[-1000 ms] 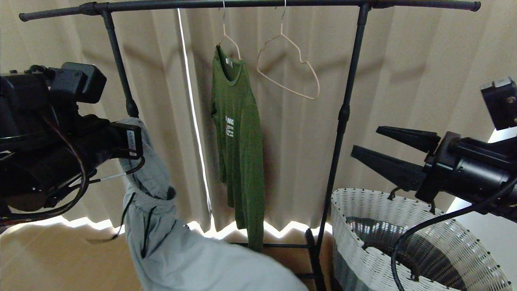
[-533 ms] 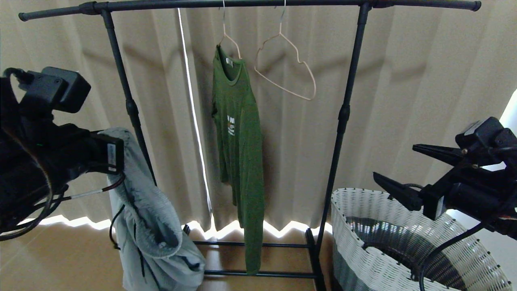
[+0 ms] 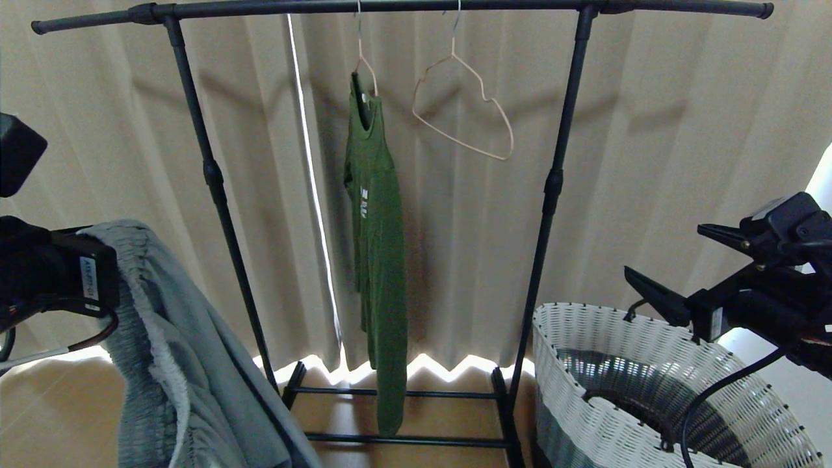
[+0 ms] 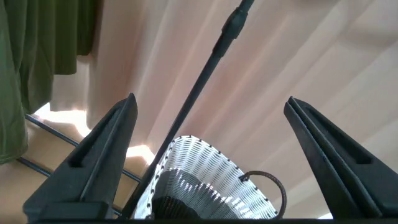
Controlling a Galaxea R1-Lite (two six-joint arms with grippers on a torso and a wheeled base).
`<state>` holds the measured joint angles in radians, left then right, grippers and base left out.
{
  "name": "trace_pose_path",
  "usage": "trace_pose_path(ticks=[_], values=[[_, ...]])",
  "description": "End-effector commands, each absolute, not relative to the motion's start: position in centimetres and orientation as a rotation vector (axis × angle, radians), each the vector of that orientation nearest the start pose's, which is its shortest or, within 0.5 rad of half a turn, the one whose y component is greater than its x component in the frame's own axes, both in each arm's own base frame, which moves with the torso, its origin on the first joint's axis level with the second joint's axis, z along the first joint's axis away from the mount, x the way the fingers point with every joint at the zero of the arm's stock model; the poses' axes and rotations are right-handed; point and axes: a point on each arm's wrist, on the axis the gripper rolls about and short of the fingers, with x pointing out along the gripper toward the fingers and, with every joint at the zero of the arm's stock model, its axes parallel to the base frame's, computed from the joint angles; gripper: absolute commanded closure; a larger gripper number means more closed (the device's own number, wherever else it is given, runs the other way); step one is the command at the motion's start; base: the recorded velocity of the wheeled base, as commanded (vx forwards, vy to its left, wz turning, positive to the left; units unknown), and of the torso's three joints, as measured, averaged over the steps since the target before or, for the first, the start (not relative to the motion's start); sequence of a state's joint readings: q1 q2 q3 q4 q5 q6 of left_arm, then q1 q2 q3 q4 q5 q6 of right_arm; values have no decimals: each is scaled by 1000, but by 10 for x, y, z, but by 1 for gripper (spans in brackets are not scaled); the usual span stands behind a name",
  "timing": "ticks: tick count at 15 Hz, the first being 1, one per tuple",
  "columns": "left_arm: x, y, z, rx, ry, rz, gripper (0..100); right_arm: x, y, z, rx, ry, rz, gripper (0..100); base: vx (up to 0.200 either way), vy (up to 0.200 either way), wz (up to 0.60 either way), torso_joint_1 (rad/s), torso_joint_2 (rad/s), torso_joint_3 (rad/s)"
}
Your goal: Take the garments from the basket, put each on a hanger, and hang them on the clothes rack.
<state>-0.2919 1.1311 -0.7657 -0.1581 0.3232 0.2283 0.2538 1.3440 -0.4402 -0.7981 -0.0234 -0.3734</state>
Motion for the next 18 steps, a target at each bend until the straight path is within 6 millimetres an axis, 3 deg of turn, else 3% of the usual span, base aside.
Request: trace_pose_path(ticks=[1, 7, 18], values=[[151, -38, 259, 288, 189, 11, 100, 198, 50, 187, -386, 80, 246, 0, 0, 0, 0, 0, 0, 0], [150, -38, 253, 295, 200, -8, 100, 200, 47, 189, -384, 75, 232, 0, 0, 0, 0, 42, -182, -165], [146, -38, 236, 407, 153, -72, 100, 205, 44, 196, -350, 57, 215, 0, 0, 0, 0, 188, -486, -284]])
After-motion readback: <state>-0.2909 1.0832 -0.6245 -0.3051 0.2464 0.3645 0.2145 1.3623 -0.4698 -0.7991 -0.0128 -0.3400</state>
